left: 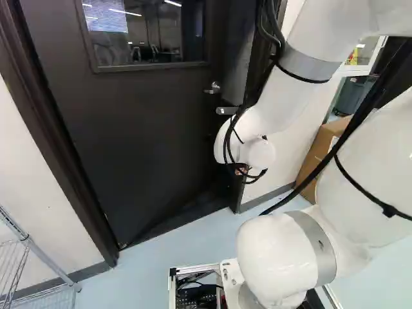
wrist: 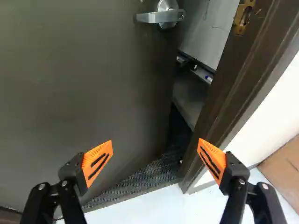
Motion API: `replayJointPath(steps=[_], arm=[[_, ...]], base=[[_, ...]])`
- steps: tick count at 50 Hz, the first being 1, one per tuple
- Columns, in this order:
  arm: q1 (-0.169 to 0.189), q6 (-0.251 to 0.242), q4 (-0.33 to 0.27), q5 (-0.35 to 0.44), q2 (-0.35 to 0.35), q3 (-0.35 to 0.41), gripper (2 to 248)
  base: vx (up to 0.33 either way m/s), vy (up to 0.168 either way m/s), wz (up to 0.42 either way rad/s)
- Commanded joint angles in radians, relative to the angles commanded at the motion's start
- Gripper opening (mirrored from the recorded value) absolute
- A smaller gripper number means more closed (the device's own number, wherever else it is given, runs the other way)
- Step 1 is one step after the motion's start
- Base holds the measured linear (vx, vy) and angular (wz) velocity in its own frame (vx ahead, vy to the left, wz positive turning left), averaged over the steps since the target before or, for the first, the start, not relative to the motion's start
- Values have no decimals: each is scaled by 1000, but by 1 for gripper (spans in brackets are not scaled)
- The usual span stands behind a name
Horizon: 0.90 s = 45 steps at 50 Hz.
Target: Open the door and move inside
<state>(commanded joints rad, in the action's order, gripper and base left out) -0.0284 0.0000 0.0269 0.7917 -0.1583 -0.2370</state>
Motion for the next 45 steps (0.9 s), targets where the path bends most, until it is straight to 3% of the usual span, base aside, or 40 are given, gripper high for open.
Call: replayJointPath(steps=[45], arm=[[0, 0, 0, 0, 0, 0, 247]], base=[[27, 11, 11]])
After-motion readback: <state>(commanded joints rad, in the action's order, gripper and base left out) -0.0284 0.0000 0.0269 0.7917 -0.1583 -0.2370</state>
